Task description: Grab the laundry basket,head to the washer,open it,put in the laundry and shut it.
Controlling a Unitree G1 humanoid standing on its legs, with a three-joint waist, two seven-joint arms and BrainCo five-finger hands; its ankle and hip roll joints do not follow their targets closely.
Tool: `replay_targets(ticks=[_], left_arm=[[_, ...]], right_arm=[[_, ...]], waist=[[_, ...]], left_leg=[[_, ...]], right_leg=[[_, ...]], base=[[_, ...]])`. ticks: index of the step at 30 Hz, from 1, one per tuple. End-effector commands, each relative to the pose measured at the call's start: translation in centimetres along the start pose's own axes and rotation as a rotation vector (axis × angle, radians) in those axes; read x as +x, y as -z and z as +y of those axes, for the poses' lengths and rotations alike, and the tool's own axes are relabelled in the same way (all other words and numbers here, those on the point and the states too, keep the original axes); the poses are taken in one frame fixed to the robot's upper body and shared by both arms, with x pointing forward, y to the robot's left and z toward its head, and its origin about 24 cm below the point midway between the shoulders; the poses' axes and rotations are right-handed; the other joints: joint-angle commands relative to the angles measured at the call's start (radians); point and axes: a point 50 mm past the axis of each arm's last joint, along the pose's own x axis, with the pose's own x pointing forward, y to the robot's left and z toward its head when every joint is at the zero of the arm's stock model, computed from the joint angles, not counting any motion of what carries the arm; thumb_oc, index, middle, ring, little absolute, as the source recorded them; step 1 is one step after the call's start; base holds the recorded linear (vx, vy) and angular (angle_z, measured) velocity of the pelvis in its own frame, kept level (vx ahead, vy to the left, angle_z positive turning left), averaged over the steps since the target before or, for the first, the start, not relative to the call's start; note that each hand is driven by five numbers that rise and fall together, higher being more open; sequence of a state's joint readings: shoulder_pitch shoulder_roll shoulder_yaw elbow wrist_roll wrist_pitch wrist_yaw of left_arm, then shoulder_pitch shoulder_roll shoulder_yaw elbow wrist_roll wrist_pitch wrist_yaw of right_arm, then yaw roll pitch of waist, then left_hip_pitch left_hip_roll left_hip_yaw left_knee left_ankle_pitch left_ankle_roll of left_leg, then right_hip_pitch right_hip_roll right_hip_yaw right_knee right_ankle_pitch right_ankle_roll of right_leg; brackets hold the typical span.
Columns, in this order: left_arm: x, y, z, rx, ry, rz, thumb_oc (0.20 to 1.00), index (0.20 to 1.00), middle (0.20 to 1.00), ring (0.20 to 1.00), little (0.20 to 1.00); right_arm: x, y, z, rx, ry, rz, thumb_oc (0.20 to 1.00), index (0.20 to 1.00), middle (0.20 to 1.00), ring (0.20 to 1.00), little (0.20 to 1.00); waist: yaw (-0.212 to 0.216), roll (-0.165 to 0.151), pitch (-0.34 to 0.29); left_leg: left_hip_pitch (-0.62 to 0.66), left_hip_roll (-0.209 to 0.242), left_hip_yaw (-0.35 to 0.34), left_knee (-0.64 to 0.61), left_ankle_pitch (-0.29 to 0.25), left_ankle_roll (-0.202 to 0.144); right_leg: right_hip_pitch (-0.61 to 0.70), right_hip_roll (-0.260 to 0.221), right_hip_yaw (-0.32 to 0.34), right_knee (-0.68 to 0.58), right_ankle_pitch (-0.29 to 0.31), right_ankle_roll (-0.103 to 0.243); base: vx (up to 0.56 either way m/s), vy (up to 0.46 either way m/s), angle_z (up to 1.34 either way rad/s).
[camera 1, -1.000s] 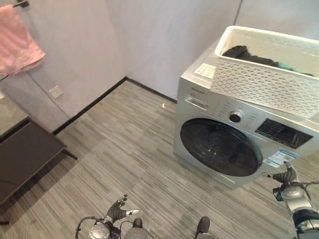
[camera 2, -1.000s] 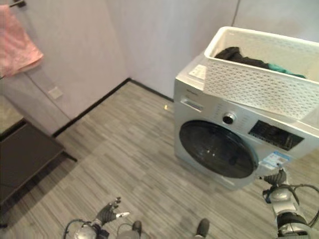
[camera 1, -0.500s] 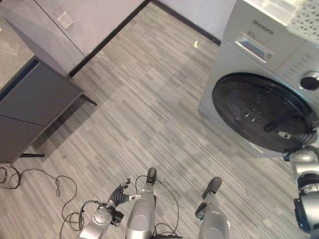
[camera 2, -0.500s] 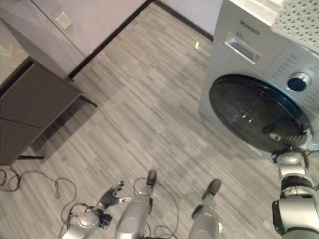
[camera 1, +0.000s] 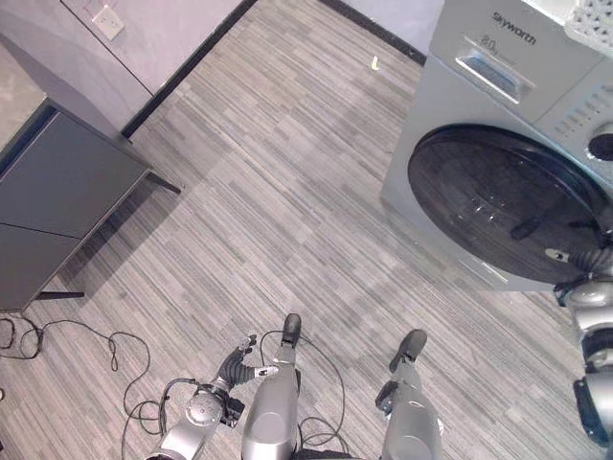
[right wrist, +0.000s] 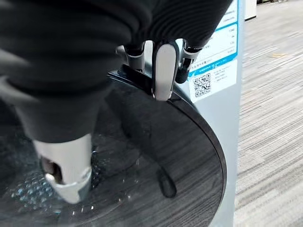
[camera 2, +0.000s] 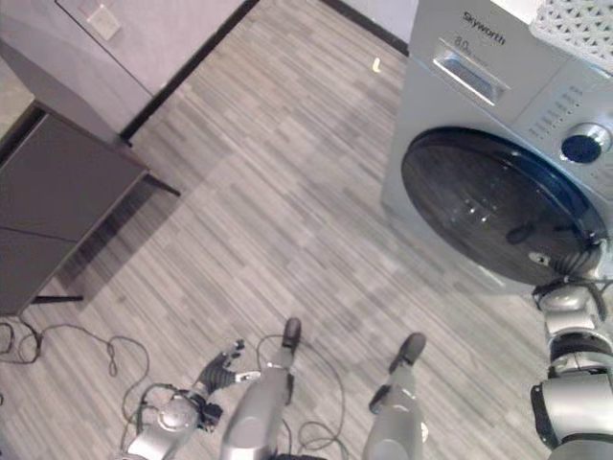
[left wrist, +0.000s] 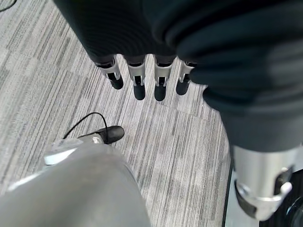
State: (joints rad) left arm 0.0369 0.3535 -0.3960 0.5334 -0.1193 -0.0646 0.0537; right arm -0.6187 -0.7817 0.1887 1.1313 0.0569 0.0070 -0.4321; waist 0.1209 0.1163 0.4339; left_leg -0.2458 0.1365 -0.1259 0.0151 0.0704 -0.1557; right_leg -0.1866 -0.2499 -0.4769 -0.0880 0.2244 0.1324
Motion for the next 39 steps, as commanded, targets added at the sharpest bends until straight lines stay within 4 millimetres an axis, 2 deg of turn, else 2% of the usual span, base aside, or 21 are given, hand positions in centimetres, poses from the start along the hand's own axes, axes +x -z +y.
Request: replay_targets(ticks=[1, 3, 5, 8, 14, 15, 16, 17, 19, 20, 21, 22, 24, 27, 28, 29, 31, 32, 33, 37, 39], left_arm=[[-0.2, -0.6, 0.5, 0.054, 0.003, -0.044, 1.0, 1.0, 1.0, 1.0, 1.0], [-0.5, -0.4, 0.8, 0.064, 0.0, -0.038, 1.0, 1.0, 1.0, 1.0, 1.0], [-0.6, -0.3, 1.0, 0.069, -0.002, -0.034, 1.0, 1.0, 1.0, 1.0, 1.0], [-1.2, 0.4, 1.7, 0.077, -0.02, -0.011, 1.0, 1.0, 1.0, 1.0, 1.0], [-2.1, -1.0, 3.6, 0.168, -0.079, -0.1, 1.0, 1.0, 1.0, 1.0, 1.0], [-2.3, -2.1, 4.3, 0.215, -0.101, -0.149, 1.0, 1.0, 1.0, 1.0, 1.0], [-3.5, -7.0, 6.9, 0.479, -0.172, -0.364, 1.0, 1.0, 1.0, 1.0, 1.0], [-4.6, -8.8, 7.9, 0.566, -0.207, -0.442, 1.0, 1.0, 1.0, 1.0, 1.0], [-8.5, -15.8, 10.1, 0.714, -0.36, -0.755, 1.0, 1.0, 1.0, 1.0, 1.0], [-8.8, -15.8, 10.2, 0.714, -0.362, -0.75, 1.0, 1.0, 1.0, 1.0, 1.0], [-11.5, -20.1, 10.1, 0.818, -0.445, -0.979, 1.0, 1.0, 1.0, 1.0, 1.0], [-12.5, -21.9, 9.8, 0.845, -0.451, -1.069, 1.0, 1.0, 1.0, 1.0, 1.0], [-14.1, -26.0, 8.2, 0.805, -0.416, -1.296, 1.0, 1.0, 1.0, 1.0, 1.0], [-14.4, -28.5, 6.3, 0.735, -0.278, -1.416, 1.0, 1.0, 1.0, 1.0, 1.0], [-14.4, -30.6, 3.6, 0.619, -0.005, -1.499, 1.0, 1.0, 1.0, 1.0, 1.0], [-14.3, -30.8, 3.5, 0.618, 0.004, -1.502, 1.0, 1.0, 1.0, 1.0, 1.0], [-12.4, -31.6, -0.1, 0.345, 0.423, -1.409, 1.0, 1.0, 1.0, 1.0, 1.0], [-10.1, -32.6, -4.3, 0.237, 0.722, -1.252, 1.0, 1.0, 1.0, 1.0, 1.0], [-10.0, -32.7, -4.5, 0.238, 0.727, -1.255, 1.0, 1.0, 1.0, 1.0, 1.0], [-6.9, -32.9, -12.4, -0.018, 1.153, -0.908, 1.0, 1.0, 1.0, 1.0, 1.0], [-4.2, -32.2, -14.3, -0.011, 1.102, -0.785, 1.0, 1.0, 1.0, 1.0, 1.0]], right_arm=[[-8.1, -5.7, 13.3, 0.0, -0.527, -0.3, 1.0, 1.0, 1.0, 1.0, 1.0], [-11.6, -5.3, 16.5, 0.016, -0.666, -0.308, 1.0, 1.0, 1.0, 1.0, 1.0], [-13.0, -5.0, 17.7, 0.024, -0.72, -0.297, 1.0, 1.0, 1.0, 1.0, 1.0], [-17.8, -3.8, 20.9, 0.055, -0.89, -0.246, 1.0, 1.0, 1.0, 1.0, 1.0], [-19.1, -1.2, 21.7, 0.088, -0.898, -0.102, 1.0, 1.0, 1.0, 1.0, 1.0], [-19.1, -0.7, 21.7, 0.093, -0.892, -0.078, 1.0, 1.0, 1.0, 1.0, 1.0], [-18.7, 0.8, 21.2, 0.085, -0.868, -0.03, 1.0, 1.0, 1.0, 1.0, 1.0], [-18.8, 1.3, 21.2, 0.082, -0.869, -0.018, 1.0, 1.0, 1.0, 1.0, 1.0], [-18.6, 4.1, 20.5, 0.028, -0.852, 0.055, 1.0, 1.0, 1.0, 1.0, 1.0], [-18.8, 4.0, 20.6, 0.027, -0.857, 0.051, 1.0, 1.0, 1.0, 1.0, 1.0], [-19.3, 5.4, 20.5, -0.002, -0.88, 0.091, 1.0, 1.0, 1.0, 1.0, 1.0], [-19.6, 6.1, 20.5, -0.013, -0.898, 0.109, 1.0, 1.0, 1.0, 1.0, 1.0], [-20.3, 7.9, 20.3, -0.062, -0.928, 0.167, 1.0, 1.0, 1.0, 1.0, 1.0], [-20.4, 8.7, 20.1, -0.07, -0.934, 0.203, 1.0, 1.0, 1.0, 1.0, 1.0], [-20.5, 9.6, 19.8, -0.085, -0.93, 0.241, 1.0, 1.0, 1.0, 1.0, 1.0], [-20.4, 9.6, 19.7, -0.08, -0.926, 0.244, 1.0, 1.0, 1.0, 1.0, 1.0], [-20.3, 10.5, 19.4, -0.128, -0.925, 0.267, 1.0, 1.0, 1.0, 1.0, 1.0], [-20.0, 10.9, 19.0, -0.152, -0.929, 0.281, 1.0, 1.0, 1.0, 1.0, 1.0], [-20.0, 10.9, 19.0, -0.148, -0.926, 0.283, 1.0, 1.0, 1.0, 1.0, 1.0], [-18.7, 10.5, 18.4, -0.192, -0.928, 0.233, 1.0, 1.0, 1.0, 1.0, 1.0], [-17.3, 9.0, 18.3, -0.198, -0.9, 0.182, 1.0, 1.0, 1.0, 1.0, 1.0]], waist=[[0.084, -0.025, -0.031], [0.087, -0.033, -0.04], [0.089, -0.036, -0.043], [0.097, -0.049, -0.055], [0.105, -0.056, -0.074], [0.105, -0.056, -0.078], [0.104, -0.056, -0.083], [0.105, -0.062, -0.088], [0.105, -0.061, -0.103], [0.101, -0.064, -0.103], [0.092, -0.068, -0.115], [0.083, -0.074, -0.123], [0.048, -0.085, -0.143], [0.027, -0.086, -0.149], [-0.009, -0.087, -0.161], [-0.002, -0.086, -0.159], [-0.044, -0.087, -0.167], [-0.075, -0.089, -0.169], [-0.07, -0.088, -0.167], [-0.16, -0.115, -0.157], [-0.196, -0.129, -0.144]], left_leg=[[-0.032, -0.002, 0.038, 0.037, -0.076, 0.054], [-0.028, -0.002, 0.034, 0.047, -0.085, 0.053], [-0.025, -0.002, 0.032, 0.052, -0.09, 0.054], [-0.003, -0.001, 0.03, 0.064, -0.107, 0.059], [0.037, -0.004, 0.03, 0.07, -0.126, 0.062], [0.042, -0.004, 0.031, 0.07, -0.128, 0.061], [0.044, -0.01, 0.039, 0.068, -0.113, 0.062], [0.048, -0.01, 0.041, 0.065, -0.113, 0.062], [0.068, -0.003, 0.049, 0.052, -0.116, 0.057], [0.071, -0.003, 0.05, 0.05, -0.116, 0.057], [0.085, 0.005, 0.056, 0.04, -0.118, 0.053], [0.094, 0.008, 0.06, 0.033, -0.119, 0.051], [0.111, 0.013, 0.071, 0.022, -0.12, 0.047], [0.12, 0.014, 0.081, 0.018, -0.12, 0.047], [0.13, 0.016, 0.095, 0.013, -0.12, 0.046], [0.131, 0.016, 0.096, 0.013, -0.12, 0.046], [0.138, 0.015, 0.111, 0.01, -0.118, 0.048], [0.145, 0.016, 0.125, 0.008, -0.115, 0.049], [0.145, 0.016, 0.127, 0.008, -0.116, 0.049], [0.148, 0.024, 0.159, 0.003, -0.105, 0.046], [0.14, 0.03, 0.173, 0.004, -0.095, 0.044]], right_leg=[[-0.027, -0.075, 0.03, 0.155, -0.19, 0.037], [-0.013, -0.075, 0.023, 0.158, -0.195, 0.035], [-0.009, -0.076, 0.02, 0.162, -0.196, 0.035], [0.011, -0.081, 0.013, 0.182, -0.205, 0.035], [0.046, -0.088, 0.002, 0.203, -0.217, 0.039], [0.051, -0.088, 0.002, 0.202, -0.218, 0.04], [0.05, -0.095, -0.01, 0.199, -0.197, 0.035], [0.051, -0.096, -0.011, 0.198, -0.196, 0.037], [0.054, -0.096, -0.017, 0.2, -0.198, 0.045], [0.055, -0.096, -0.016, 0.2, -0.198, 0.045], [0.057, -0.095, -0.015, 0.203, -0.2, 0.05], [0.059, -0.095, -0.013, 0.203, -0.201, 0.052], [0.063, -0.089, -0.007, 0.201, -0.204, 0.052], [0.063, -0.085, 0.0, 0.197, -0.2, 0.054], [0.061, -0.084, 0.008, 0.193, -0.194, 0.056], [0.061, -0.083, 0.008, 0.192, -0.194, 0.056], [0.056, -0.081, 0.022, 0.184, -0.185, 0.057], [0.05, -0.078, 0.036, 0.176, -0.174, 0.059], [0.049, -0.077, 0.037, 0.176, -0.173, 0.059], [0.012, -0.06, 0.09, 0.169, -0.16, 0.059], [-0.015, -0.047, 0.118, 0.167, -0.155, 0.056]], base=[[0.01, -0.022, -0.06], [0.06, -0.028, -0.1], [0.01, 0.001, -0.07], [0.02, 0.011, -0.03], [0.02, 0.011, 0.19], [-0.04, 0.031, 0.45], [-0.04, 0.033, 0.35], [-0.03, 0.032, 0.29], [0.03, -0.003, 0.17], [0.03, -0.015, 0.1], [0.04, -0.018, 0.07], [0.06, -0.022, 0.04], [0.07, -0.008, -0.02], [0.04, 0.014, -0.17], [0.03, 0.022, -0.2], [0.04, 0.033, -0.14], [0.04, 0.042, -0.21], [0.03, 0.044, -0.24], [0.01, 0.039, -0.23], [-0.01, 0.009, -0.38], [-0.04, 0.007, -0.55]])
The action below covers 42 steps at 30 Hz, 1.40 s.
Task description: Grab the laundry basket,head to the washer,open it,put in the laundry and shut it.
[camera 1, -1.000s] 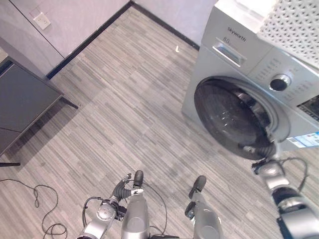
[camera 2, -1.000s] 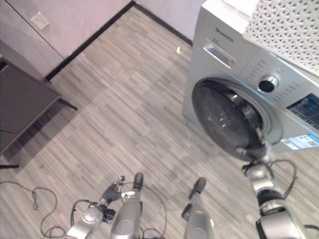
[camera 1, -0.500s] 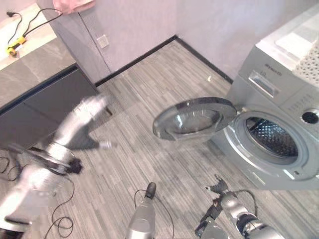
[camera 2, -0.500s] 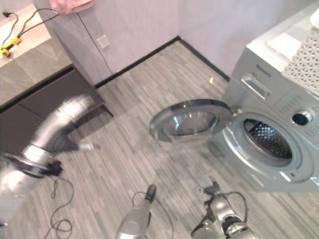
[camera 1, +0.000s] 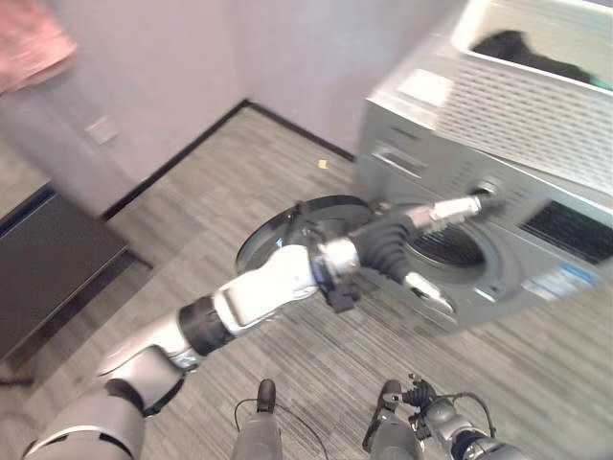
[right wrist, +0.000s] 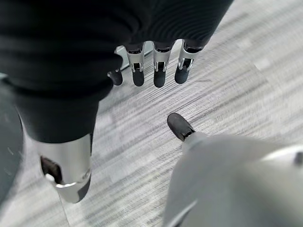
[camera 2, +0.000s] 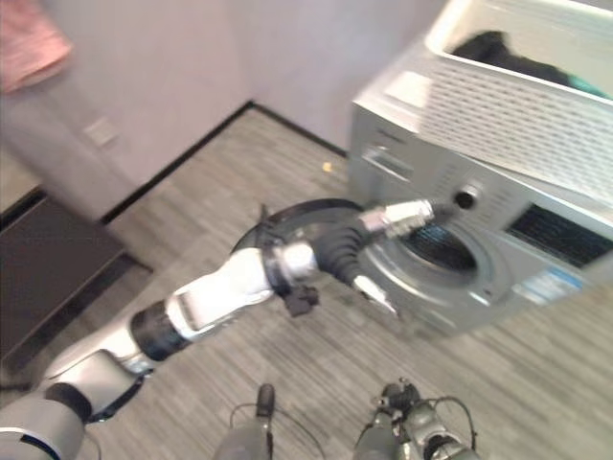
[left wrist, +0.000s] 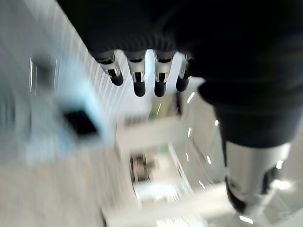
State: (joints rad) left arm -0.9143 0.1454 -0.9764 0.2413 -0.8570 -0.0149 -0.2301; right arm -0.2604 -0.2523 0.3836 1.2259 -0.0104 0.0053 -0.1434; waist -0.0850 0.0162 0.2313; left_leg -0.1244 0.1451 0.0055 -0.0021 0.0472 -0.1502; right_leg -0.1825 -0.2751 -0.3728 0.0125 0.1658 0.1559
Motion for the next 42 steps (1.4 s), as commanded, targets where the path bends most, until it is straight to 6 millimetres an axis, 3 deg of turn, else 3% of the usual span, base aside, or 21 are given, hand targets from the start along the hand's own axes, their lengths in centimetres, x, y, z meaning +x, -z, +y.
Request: replay_targets(ticks=[1, 3, 4, 5, 6, 8, 9, 10, 12, 13, 14, 15, 20, 26, 30, 34, 35, 37, 39, 42], left_arm=[[0.0, 0.6, 2.1, 0.038, -0.035, 0.087, 1.0, 1.0, 1.0, 1.0, 1.0], [-0.1, 3.2, 4.4, 0.221, -0.125, 0.289, 1.0, 1.0, 1.0, 1.0, 1.0], [-1.3, 6.8, 6.7, 0.418, -0.249, 0.534, 1.0, 1.0, 1.0, 1.0, 1.0], [-1.2, 6.8, 6.7, 0.418, -0.248, 0.533, 1.0, 1.0, 1.0, 1.0, 1.0], [-2.8, 8.6, 8.0, 0.487, -0.342, 0.661, 1.0, 1.0, 1.0, 1.0, 1.0], [-4.9, 10.0, 9.7, 0.521, -0.541, 0.771, 1.0, 1.0, 1.0, 1.0, 1.0], [-7.5, 7.9, 13.1, 0.414, -0.901, 0.727, 1.0, 1.0, 1.0, 1.0, 1.0], [-8.4, 6.1, 14.6, 0.385, -1.017, 0.667, 1.0, 1.0, 1.0, 1.0, 1.0], [-11.2, 4.1, 16.7, 0.364, -1.175, 0.632, 1.0, 1.0, 1.0, 1.0, 1.0], [-14.9, 1.8, 18.8, 0.394, -1.336, 0.603, 1.0, 1.0, 1.0, 1.0, 1.0], [-16.7, 1.0, 19.5, 0.39, -1.4, 0.587, 1.0, 1.0, 1.0, 1.0, 1.0], [-19.8, 0.0, 20.3, 0.389, -1.501, 0.564, 1.0, 1.0, 1.0, 1.0, 1.0], [-22.3, 1.2, 20.0, 0.356, -1.554, 0.549, 1.0, 1.0, 1.0, 1.0, 1.0], [-22.3, 2.3, 19.6, 0.354, -1.53, 0.565, 1.0, 1.0, 1.0, 1.0, 1.0], [-23.3, 2.2, 19.7, 0.369, -1.543, 0.612, 1.0, 1.0, 1.0, 1.0, 1.0], [-25.5, -0.2, 20.6, 0.463, -1.631, 0.635, 1.0, 1.0, 1.0, 1.0, 1.0], [-27.3, -1.8, 20.9, 0.505, -1.698, 0.646, 1.0, 1.0, 1.0, 1.0, 1.0], [-28.3, -2.8, 21.1, 0.522, -1.74, 0.643, 1.0, 1.0, 1.0, 1.0, 1.0], [-31.0, -5.5, 21.3, 0.563, -1.835, 0.611, 1.0, 1.0, 1.0, 1.0, 1.0], [-31.8, -6.4, 21.3, 0.589, -1.863, 0.603, 1.0, 1.0, 1.0, 1.0, 1.0]], right_arm=[[0.5, -3.2, -3.1, -0.046, 0.072, -0.084, 1.0, 1.0, 1.0, 1.0, 1.0], [0.5, -4.1, -3.4, -0.01, 0.077, -0.116, 1.0, 1.0, 1.0, 1.0, 1.0], [0.4, -4.7, -3.3, 0.058, 0.066, -0.147, 1.0, 1.0, 1.0, 1.0, 1.0], [0.4, -4.6, -3.3, 0.058, 0.067, -0.146, 1.0, 1.0, 1.0, 1.0, 1.0], [0.3, -4.9, -3.2, 0.103, 0.065, -0.166, 1.0, 1.0, 1.0, 1.0, 1.0], [0.0, -6.0, -2.9, 0.19, 0.075, -0.234, 1.0, 1.0, 1.0, 1.0, 1.0], [-1.3, -9.3, -2.9, 0.34, 0.099, -0.413, 1.0, 1.0, 1.0, 1.0, 1.0], [-1.9, -10.7, -3.3, 0.39, 0.111, -0.493, 1.0, 1.0, 1.0, 1.0, 1.0], [-2.9, -12.2, -3.6, 0.426, 0.125, -0.593, 1.0, 1.0, 1.0, 1.0, 1.0], [-3.6, -13.1, -4.2, 0.461, 0.142, -0.665, 1.0, 1.0, 1.0, 1.0, 1.0], [-3.9, -13.2, -4.5, 0.465, 0.153, -0.693, 1.0, 1.0, 1.0, 1.0, 1.0], [-4.0, -12.5, -5.0, 0.453, 0.17, -0.701, 1.0, 1.0, 1.0, 1.0, 1.0], [-3.3, -9.0, -5.3, 0.406, 0.185, -0.6, 1.0, 1.0, 1.0, 1.0, 1.0], [-3.0, -8.4, -5.1, 0.4, 0.177, -0.569, 1.0, 1.0, 1.0, 1.0, 1.0], [-3.1, -8.8, -4.9, 0.399, 0.154, -0.587, 1.0, 1.0, 1.0, 1.0, 1.0], [-3.7, -9.5, -5.1, 0.405, 0.144, -0.642, 1.0, 1.0, 1.0, 1.0, 1.0], [-4.0, -10.0, -5.4, 0.408, 0.147, -0.671, 1.0, 1.0, 1.0, 1.0, 1.0], [-4.2, -10.2, -5.5, 0.414, 0.146, -0.691, 1.0, 1.0, 1.0, 1.0, 1.0], [-4.6, -10.9, -6.0, 0.43, 0.15, -0.731, 1.0, 1.0, 1.0, 1.0, 1.0], [-4.7, -11.0, -6.1, 0.438, 0.153, -0.739, 1.0, 1.0, 1.0, 1.0, 1.0]], waist=[[-0.005, -0.037, 0.067], [-0.031, -0.056, 0.078], [-0.05, -0.079, 0.087], [-0.049, -0.078, 0.086], [-0.056, -0.09, 0.094], [-0.066, -0.112, 0.116], [-0.09, -0.137, 0.146], [-0.1, -0.146, 0.153], [-0.121, -0.155, 0.149], [-0.132, -0.158, 0.15], [-0.135, -0.16, 0.155], [-0.137, -0.161, 0.157], [-0.13, -0.165, 0.145], [-0.123, -0.168, 0.138], [-0.122, -0.175, 0.14], [-0.126, -0.186, 0.15], [-0.131, -0.196, 0.154], [-0.133, -0.202, 0.158], [-0.135, -0.215, 0.165], [-0.134, -0.216, 0.168]], left_leg=[[0.015, 0.026, 0.052, 0.016, -0.065, 0.039], [0.015, 0.033, 0.072, 0.001, -0.055, 0.038], [0.021, 0.04, 0.091, -0.021, -0.045, 0.037], [0.022, 0.04, 0.092, -0.022, -0.044, 0.037], [0.022, 0.043, 0.099, -0.031, -0.038, 0.037], [0.018, 0.047, 0.103, -0.056, -0.018, 0.035], [-0.02, 0.055, 0.102, -0.085, 0.018, 0.026], [-0.042, 0.059, 0.105, -0.085, 0.022, 0.022], [-0.078, 0.071, 0.109, -0.085, 0.03, 0.011], [-0.098, 0.082, 0.114, -0.085, 0.035, 0.0], [-0.105, 0.086, 0.115, -0.085, 0.038, -0.005], [-0.114, 0.091, 0.115, -0.085, 0.041, -0.012], [-0.106, 0.105, 0.118, -0.085, 0.042, -0.022], [-0.088, 0.105, 0.124, -0.085, 0.035, -0.022], [-0.073, 0.101, 0.131, -0.085, 0.029, -0.02], [-0.07, 0.099, 0.137, -0.085, 0.028, -0.018], [-0.072, 0.1, 0.142, -0.085, 0.027, -0.018], [-0.073, 0.101, 0.145, -0.085, 0.028, -0.018], [-0.084, 0.106, 0.151, -0.085, 0.032, -0.021], [-0.092, 0.109, 0.152, -0.085, 0.036, -0.023]], right_leg=[[-0.034, -0.016, 0.029, 0.064, -0.093, 0.034], [-0.057, -0.004, 0.058, 0.057, -0.086, 0.034], [-0.075, 0.007, 0.075, 0.049, -0.081, 0.031], [-0.075, 0.008, 0.075, 0.05, -0.081, 0.031], [-0.083, 0.011, 0.076, 0.047, -0.08, 0.029], [-0.097, 0.017, 0.077, 0.043, -0.077, 0.023], [-0.131, 0.025, 0.074, 0.034, -0.062, 0.021], [-0.148, 0.029, 0.078, 0.028, -0.052, 0.024], [-0.172, 0.037, 0.075, 0.014, -0.035, 0.027], [-0.189, 0.042, 0.068, 0.003, -0.024, 0.029], [-0.195, 0.043, 0.067, 0.001, -0.021, 0.03], [-0.201, 0.046, 0.063, -0.003, -0.018, 0.031], [-0.181, 0.054, 0.048, -0.009, -0.025, 0.027], [-0.157, 0.058, 0.045, -0.014, -0.026, 0.026], [-0.144, 0.059, 0.052, -0.021, -0.022, 0.028], [-0.144, 0.06, 0.061, -0.026, -0.015, 0.031], [-0.148, 0.062, 0.065, -0.031, -0.007, 0.034], [-0.151, 0.062, 0.066, -0.034, -0.003, 0.036], [-0.165, 0.068, 0.072, -0.044, 0.008, 0.04], [-0.17, 0.07, 0.072, -0.05, 0.012, 0.042]], base=[[-0.05, 0.009, -0.64], [-0.03, -0.01, -0.53], [-0.01, -0.026, -0.6], [0.0, -0.048, -0.53], [-0.01, -0.051, -0.2], [-0.07, -0.121, -0.13], [-0.13, -0.158, -0.04], [-0.12, -0.145, 0.07], [-0.06, -0.079, 0.0], [-0.06, -0.078, -0.08], [-0.05, -0.093, -0.1], [-0.03, -0.059, -0.05], [-0.01, -0.055, -0.03], [0.0, -0.015, 0.09], [0.0, 0.003, 0.11], [-0.01, 0.003, -0.08], [0.0, 0.0, 0.0], [-0.01, -0.006, -0.03], [-0.02, -0.002, -0.14], [0.0, -0.001, -0.1]])
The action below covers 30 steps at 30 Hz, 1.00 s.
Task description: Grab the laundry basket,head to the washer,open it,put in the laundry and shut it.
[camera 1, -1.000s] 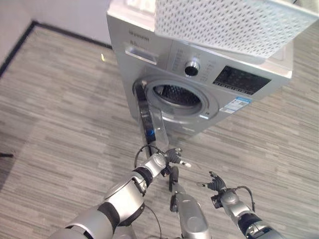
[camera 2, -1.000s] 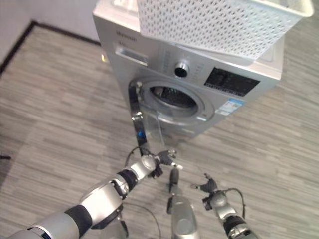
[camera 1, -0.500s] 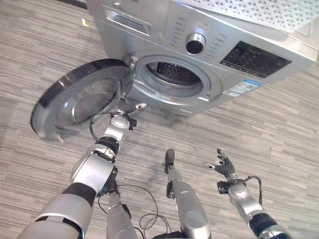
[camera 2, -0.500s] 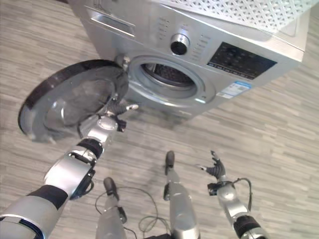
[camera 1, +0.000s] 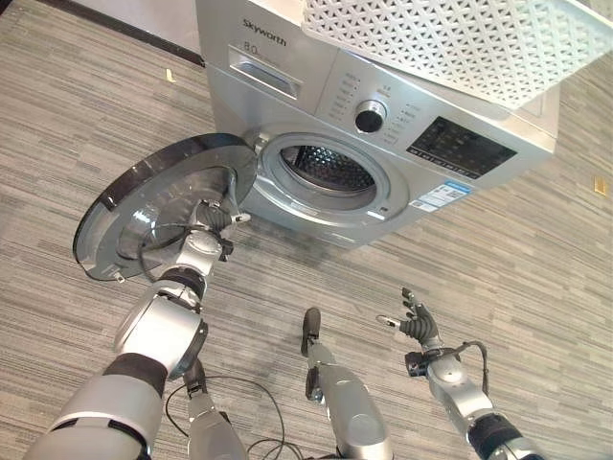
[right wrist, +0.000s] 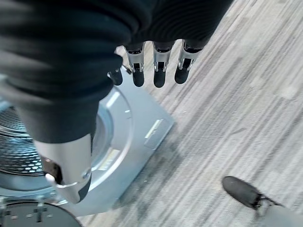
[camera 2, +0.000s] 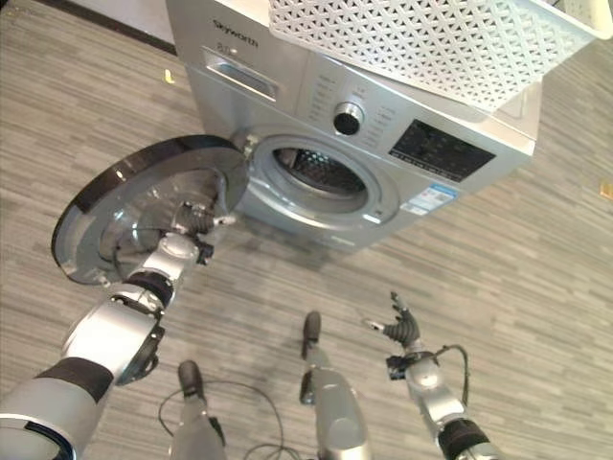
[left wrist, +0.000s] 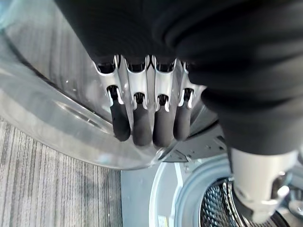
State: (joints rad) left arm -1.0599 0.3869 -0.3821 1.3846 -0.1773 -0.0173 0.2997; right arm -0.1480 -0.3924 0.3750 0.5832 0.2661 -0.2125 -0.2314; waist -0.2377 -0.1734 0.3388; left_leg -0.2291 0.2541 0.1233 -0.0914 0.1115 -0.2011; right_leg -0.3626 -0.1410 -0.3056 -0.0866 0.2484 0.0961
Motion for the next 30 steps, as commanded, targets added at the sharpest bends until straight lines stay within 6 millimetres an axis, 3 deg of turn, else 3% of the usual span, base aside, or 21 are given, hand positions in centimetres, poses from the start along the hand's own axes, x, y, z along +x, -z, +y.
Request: replay_targets(ticks=[1, 5, 10, 16, 20, 21, 22, 23, 24, 26, 28, 29, 30], left_arm=[[1.2, -3.4, 9.5, 0.023, -0.305, -0.086, 1.0, 1.0, 1.0, 1.0, 1.0], [1.1, -3.0, 11.1, 0.064, -0.354, -0.071, 1.0, 1.0, 1.0, 1.0, 1.0], [1.1, -2.1, 10.6, 0.067, -0.343, -0.061, 1.0, 1.0, 1.0, 1.0, 1.0], [1.0, -1.0, 8.2, -0.002, -0.262, -0.064, 1.0, 1.0, 1.0, 1.0, 1.0], [0.5, 0.8, 4.9, -0.039, -0.155, -0.092, 1.0, 1.0, 1.0, 1.0, 1.0], [-0.5, 2.7, 2.1, -0.048, -0.06, -0.106, 1.0, 1.0, 1.0, 1.0, 1.0], [-0.5, 2.7, 2.0, -0.048, -0.059, -0.105, 1.0, 1.0, 1.0, 1.0, 1.0], [-2.4, 5.5, -0.9, -0.058, 0.058, -0.121, 1.0, 1.0, 1.0, 1.0, 1.0], [-2.4, 5.6, -0.9, -0.057, 0.058, -0.12, 1.0, 1.0, 1.0, 1.0, 1.0], [-4.7, 8.4, -3.1, -0.072, 0.162, -0.11, 1.0, 1.0, 1.0, 1.0, 1.0], [-10.0, 15.0, -5.6, -0.005, 0.386, -0.013, 1.0, 1.0, 1.0, 1.0, 1.0], [-11.0, 16.2, -5.7, 0.009, 0.421, 0.015, 1.0, 1.0, 1.0, 1.0, 1.0], [-13.2, 19.0, -5.8, 0.061, 0.501, 0.092, 1.0, 1.0, 1.0, 1.0, 1.0]], right_arm=[[0.7, -1.9, -1.0, 0.081, 0.049, -0.088, 1.0, 1.0, 1.0, 1.0, 1.0], [0.5, -2.2, -1.1, 0.091, 0.048, -0.107, 1.0, 1.0, 1.0, 1.0, 1.0], [0.2, -1.5, -1.3, 0.082, 0.054, -0.083, 1.0, 1.0, 1.0, 1.0, 1.0], [-0.1, 0.1, -1.4, 0.05, 0.052, -0.013, 1.0, 1.0, 1.0, 1.0, 1.0], [-0.7, 1.7, -1.7, 0.03, 0.058, 0.055, 1.0, 1.0, 1.0, 1.0, 1.0], [-1.2, 2.7, -2.2, 0.027, 0.069, 0.097, 1.0, 1.0, 1.0, 1.0, 1.0], [-1.2, 2.7, -2.2, 0.026, 0.069, 0.098, 1.0, 1.0, 1.0, 1.0, 1.0], [-1.8, 3.9, -2.6, 0.034, 0.084, 0.146, 1.0, 1.0, 1.0, 1.0, 1.0], [-1.8, 3.9, -2.6, 0.034, 0.084, 0.147, 1.0, 1.0, 1.0, 1.0, 1.0], [-2.2, 4.9, -3.1, 0.032, 0.092, 0.197, 1.0, 1.0, 1.0, 1.0, 1.0], [-3.1, 6.5, -4.6, 0.002, 0.106, 0.285, 1.0, 1.0, 1.0, 1.0, 1.0], [-3.3, 6.9, -4.7, -0.004, 0.102, 0.303, 1.0, 1.0, 1.0, 1.0, 1.0], [-3.6, 7.4, -5.4, -0.019, 0.102, 0.333, 1.0, 1.0, 1.0, 1.0, 1.0]], waist=[[0.018, -0.029, 0.061], [0.015, -0.044, 0.056], [0.019, -0.047, 0.049], [0.031, -0.032, 0.036], [0.049, -0.012, 0.026], [0.066, 0.004, 0.019], [0.066, 0.005, 0.019], [0.087, 0.029, 0.008], [0.087, 0.029, 0.007], [0.109, 0.052, -0.01], [0.149, 0.099, -0.048], [0.154, 0.106, -0.055], [0.164, 0.124, -0.075]], left_leg=[[0.009, 0.002, 0.034, 0.004, -0.027, 0.027], [-0.004, 0.012, 0.037, 0.004, -0.023, 0.022], [-0.004, 0.018, 0.043, 0.004, -0.022, 0.018], [0.016, 0.019, 0.047, 0.004, -0.03, 0.019], [0.043, 0.013, 0.047, 0.004, -0.04, 0.023], [0.061, 0.01, 0.047, 0.004, -0.046, 0.028], [0.061, 0.01, 0.047, 0.004, -0.046, 0.027], [0.086, 0.007, 0.048, 0.004, -0.052, 0.031], [0.086, 0.008, 0.049, 0.004, -0.053, 0.031], [0.111, 0.004, 0.052, 0.004, -0.06, 0.036], [0.172, 0.001, 0.051, 0.01, -0.077, 0.042], [0.182, 0.0, 0.049, 0.011, -0.081, 0.044], [0.205, -0.003, 0.046, 0.014, -0.087, 0.047]], right_leg=[[0.007, -0.064, 0.004, 0.047, -0.067, 0.103], [-0.004, -0.055, 0.008, 0.033, -0.059, 0.105], [-0.003, -0.05, 0.006, 0.03, -0.06, 0.104], [0.015, -0.049, 0.007, 0.029, -0.069, 0.099], [0.045, -0.05, 0.002, 0.035, -0.087, 0.092], [0.063, -0.053, -0.002, 0.042, -0.102, 0.087], [0.063, -0.053, -0.002, 0.042, -0.102, 0.087], [0.086, -0.055, -0.004, 0.049, -0.117, 0.083], [0.087, -0.055, -0.004, 0.048, -0.117, 0.083], [0.113, -0.055, -0.004, 0.051, -0.129, 0.081], [0.184, -0.051, -0.009, 0.055, -0.161, 0.075], [0.198, -0.051, -0.011, 0.056, -0.167, 0.074], [0.229, -0.055, -0.02, 0.06, -0.179, 0.074]], base=[[0.01, -0.01, -0.07], [0.0, -0.005, -0.02], [0.0, 0.0, 0.0], [0.0, 0.0, 0.0], [0.04, -0.003, 0.01], [0.07, 0.002, 0.05], [0.12, 0.02, 0.05], [0.07, 0.016, 0.02], [0.09, 0.026, 0.02], [0.12, 0.041, 0.03], [0.21, 0.068, 0.03], [0.21, 0.065, 0.11], [0.12, 0.041, 0.22]])
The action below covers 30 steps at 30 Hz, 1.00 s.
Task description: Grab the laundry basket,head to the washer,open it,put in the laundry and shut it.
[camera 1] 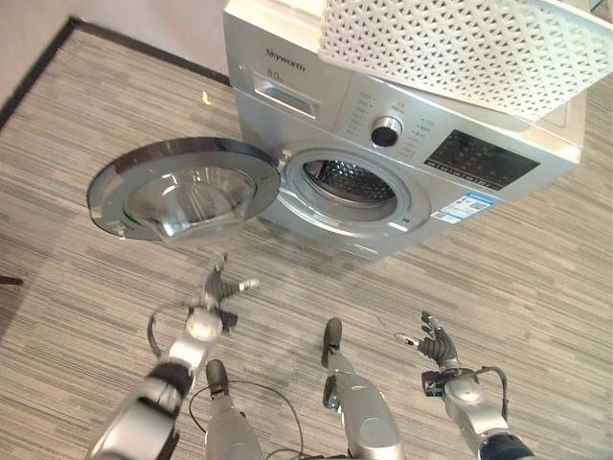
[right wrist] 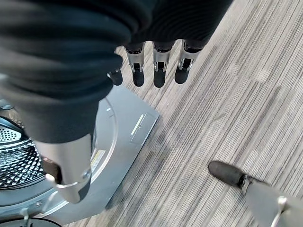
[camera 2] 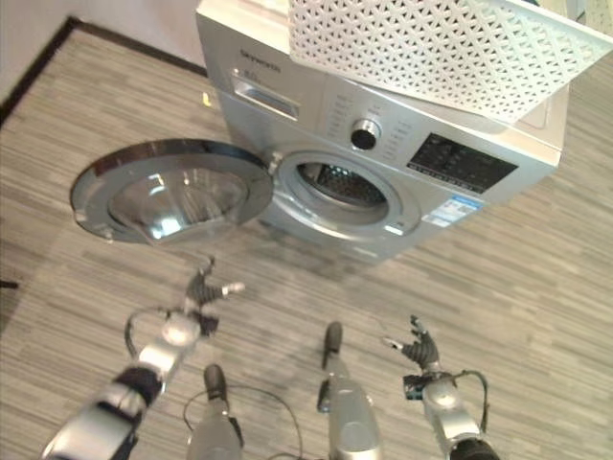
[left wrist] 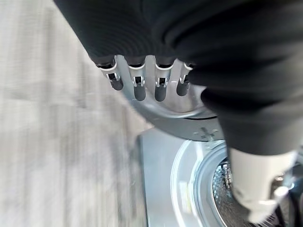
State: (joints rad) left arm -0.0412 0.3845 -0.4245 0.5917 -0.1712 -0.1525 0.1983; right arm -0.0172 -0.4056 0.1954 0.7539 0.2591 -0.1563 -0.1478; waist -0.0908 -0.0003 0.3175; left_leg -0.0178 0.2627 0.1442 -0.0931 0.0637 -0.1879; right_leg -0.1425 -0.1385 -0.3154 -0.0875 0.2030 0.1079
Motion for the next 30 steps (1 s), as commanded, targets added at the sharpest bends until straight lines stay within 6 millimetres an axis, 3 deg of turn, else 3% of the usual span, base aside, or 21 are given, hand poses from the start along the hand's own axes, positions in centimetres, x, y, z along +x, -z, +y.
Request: replay_targets(ticks=[1, 3, 4, 6, 8, 13, 17, 18, 19, 22, 23, 24, 26, 27, 28, 29, 30], left_arm=[[1.5, -0.1, 3.0, 0.156, 0.033, 0.019, 1.0, 1.0, 1.0, 1.0, 1.0], [-0.8, 3.4, 1.6, 0.181, 0.116, 0.132, 1.0, 1.0, 1.0, 1.0, 1.0], [-1.3, 4.3, 1.0, 0.187, 0.137, 0.16, 1.0, 1.0, 1.0, 1.0, 1.0], [-1.8, 5.0, 0.7, 0.181, 0.141, 0.188, 1.0, 1.0, 1.0, 1.0, 1.0], [-2.9, 7.0, -0.6, 0.08, 0.116, 0.285, 1.0, 1.0, 1.0, 1.0, 1.0], [-4.3, 8.7, -0.7, 0.028, 0.082, 0.356, 1.0, 1.0, 1.0, 1.0, 1.0], [-5.1, 9.3, -0.4, 0.007, 0.059, 0.381, 1.0, 1.0, 1.0, 1.0, 1.0], [-5.1, 9.4, -0.4, 0.01, 0.059, 0.383, 1.0, 1.0, 1.0, 1.0, 1.0], [-5.1, 9.3, -0.4, 0.011, 0.059, 0.383, 1.0, 1.0, 1.0, 1.0, 1.0], [-4.7, 8.9, -0.4, 0.054, 0.089, 0.37, 1.0, 1.0, 1.0, 1.0, 1.0], [-4.5, 8.6, 0.0, 0.083, 0.089, 0.36, 1.0, 1.0, 1.0, 1.0, 1.0], [-4.4, 8.6, 0.0, 0.084, 0.089, 0.359, 1.0, 1.0, 1.0, 1.0, 1.0], [-4.3, 8.4, 0.6, 0.096, 0.073, 0.355, 1.0, 1.0, 1.0, 1.0, 1.0], [-4.3, 8.4, 0.6, 0.097, 0.072, 0.355, 1.0, 1.0, 1.0, 1.0, 1.0], [-4.0, 8.1, 0.9, 0.103, 0.06, 0.336, 1.0, 1.0, 1.0, 1.0, 1.0], [-4.0, 8.0, 0.9, 0.104, 0.061, 0.334, 1.0, 1.0, 1.0, 1.0, 1.0], [-3.7, 7.7, 1.2, 0.121, 0.053, 0.322, 1.0, 1.0, 1.0, 1.0, 1.0]], right_arm=[[0.3, -0.1, -0.8, -0.039, -0.014, 0.007, 1.0, 1.0, 1.0, 1.0, 1.0], [0.2, 0.7, -1.3, -0.038, 0.002, 0.049, 1.0, 1.0, 1.0, 1.0, 1.0], [0.1, 1.1, -1.6, -0.03, 0.016, 0.066, 1.0, 1.0, 1.0, 1.0, 1.0], [0.1, 1.4, -1.9, -0.018, 0.036, 0.082, 1.0, 1.0, 1.0, 1.0, 1.0], [-0.1, 2.0, -2.9, 0.062, 0.131, 0.105, 1.0, 1.0, 1.0, 1.0, 1.0], [0.0, 0.8, -4.1, 0.181, 0.239, 0.053, 1.0, 1.0, 1.0, 1.0, 1.0], [0.2, -3.3, -5.8, 0.285, 0.335, -0.137, 1.0, 1.0, 1.0, 1.0, 1.0], [-0.2, -5.9, -6.8, 0.302, 0.369, -0.262, 1.0, 1.0, 1.0, 1.0, 1.0], [-0.2, -5.9, -6.8, 0.302, 0.37, -0.262, 1.0, 1.0, 1.0, 1.0, 1.0], [-1.4, -9.0, -8.2, 0.346, 0.455, -0.418, 1.0, 1.0, 1.0, 1.0, 1.0], [-2.4, -10.5, -8.6, 0.374, 0.502, -0.506, 1.0, 1.0, 1.0, 1.0, 1.0], [-2.4, -10.5, -8.6, 0.375, 0.503, -0.506, 1.0, 1.0, 1.0, 1.0, 1.0], [-4.5, -13.2, -9.5, 0.399, 0.596, -0.667, 1.0, 1.0, 1.0, 1.0, 1.0], [-4.5, -13.2, -9.5, 0.399, 0.597, -0.666, 1.0, 1.0, 1.0, 1.0, 1.0], [-6.1, -14.9, -10.7, 0.38, 0.69, -0.777, 1.0, 1.0, 1.0, 1.0, 1.0], [-6.2, -15.0, -10.7, 0.378, 0.694, -0.777, 1.0, 1.0, 1.0, 1.0, 1.0], [-7.9, -16.8, -11.9, 0.341, 0.799, -0.889, 1.0, 1.0, 1.0, 1.0, 1.0]], waist=[[0.015, -0.051, -0.056], [0.035, -0.027, -0.075], [0.041, -0.022, -0.081], [0.045, -0.02, -0.085], [0.055, -0.018, -0.099], [0.063, -0.026, -0.128], [0.075, -0.035, -0.135], [0.076, -0.036, -0.13], [0.076, -0.039, -0.131], [0.063, -0.038, -0.119], [0.052, -0.038, -0.101], [0.054, -0.041, -0.101], [0.036, -0.038, -0.082], [0.037, -0.04, -0.083], [0.025, -0.036, -0.083], [0.026, -0.035, -0.083], [0.015, -0.036, -0.084]], left_leg=[[-0.01, -0.014, 0.024, 0.014, -0.036, 0.035], [0.011, -0.018, 0.019, 0.028, -0.043, 0.035], [0.008, -0.023, 0.016, 0.041, -0.044, 0.035], [-0.005, -0.029, 0.008, 0.064, -0.043, 0.037], [-0.047, -0.041, 0.021, 0.144, -0.05, 0.035], [-0.046, -0.046, 0.032, 0.183, -0.088, 0.049], [-0.026, -0.069, 0.039, 0.227, -0.151, 0.082], [-0.014, -0.095, 0.037, 0.245, -0.185, 0.109], [-0.017, -0.099, 0.037, 0.244, -0.181, 0.111], [0.014, -0.149, 0.041, 0.257, -0.236, 0.172], [0.03, -0.168, 0.044, 0.269, -0.254, 0.203], [0.027, -0.17, 0.045, 0.268, -0.249, 0.204], [0.055, -0.184, 0.045, 0.285, -0.288, 0.225], [0.053, -0.185, 0.047, 0.283, -0.282, 0.225], [0.072, -0.19, 0.038, 0.274, -0.293, 0.217], [0.073, -0.19, 0.038, 0.272, -0.293, 0.217], [0.088, -0.188, 0.023, 0.267, -0.305, 0.196]], right_leg=[[0.006, -0.059, -0.011, 0.06, -0.131, 0.062], [0.056, -0.066, -0.037, 0.07, -0.156, 0.06], [0.073, -0.072, -0.051, 0.073, -0.162, 0.06], [0.085, -0.081, -0.071, 0.077, -0.165, 0.057], [0.139, -0.102, -0.141, 0.094, -0.184, 0.05], [0.166, -0.111, -0.161, 0.109, -0.193, 0.051], [0.166, -0.141, -0.131, 0.142, -0.19, 0.067], [0.159, -0.164, -0.112, 0.169, -0.183, 0.078], [0.156, -0.168, -0.112, 0.169, -0.18, 0.078], [0.105, -0.224, -0.066, 0.321, -0.167, 0.097], [0.059, -0.233, -0.02, 0.43, -0.135, 0.107], [0.055, -0.235, -0.018, 0.43, -0.131, 0.106], [-0.012, -0.239, 0.038, 0.492, -0.089, 0.124], [-0.014, -0.239, 0.039, 0.487, -0.083, 0.122], [-0.039, -0.259, 0.055, 0.416, -0.061, 0.132], [-0.036, -0.257, 0.054, 0.41, -0.058, 0.132], [-0.051, -0.285, 0.066, 0.293, -0.048, 0.138]], base=[[0.12, 0.04, 0.32], [0.12, 0.031, 0.41], [0.09, 0.026, 0.46], [0.03, 0.014, 0.5], [0.04, 0.048, 0.79], [0.06, 0.083, 0.44], [0.02, 0.181, -0.01], [-0.01, 0.254, -0.23], [0.02, 0.346, -0.35], [0.02, 0.304, -0.14], [0.02, 0.222, 0.04], [0.01, 0.204, 0.03], [0.06, 0.106, -0.11], [0.16, 0.03, -0.23], [0.1, -0.017, -0.28], [0.24, -0.109, -0.21], [0.15, -0.084, -0.11]])
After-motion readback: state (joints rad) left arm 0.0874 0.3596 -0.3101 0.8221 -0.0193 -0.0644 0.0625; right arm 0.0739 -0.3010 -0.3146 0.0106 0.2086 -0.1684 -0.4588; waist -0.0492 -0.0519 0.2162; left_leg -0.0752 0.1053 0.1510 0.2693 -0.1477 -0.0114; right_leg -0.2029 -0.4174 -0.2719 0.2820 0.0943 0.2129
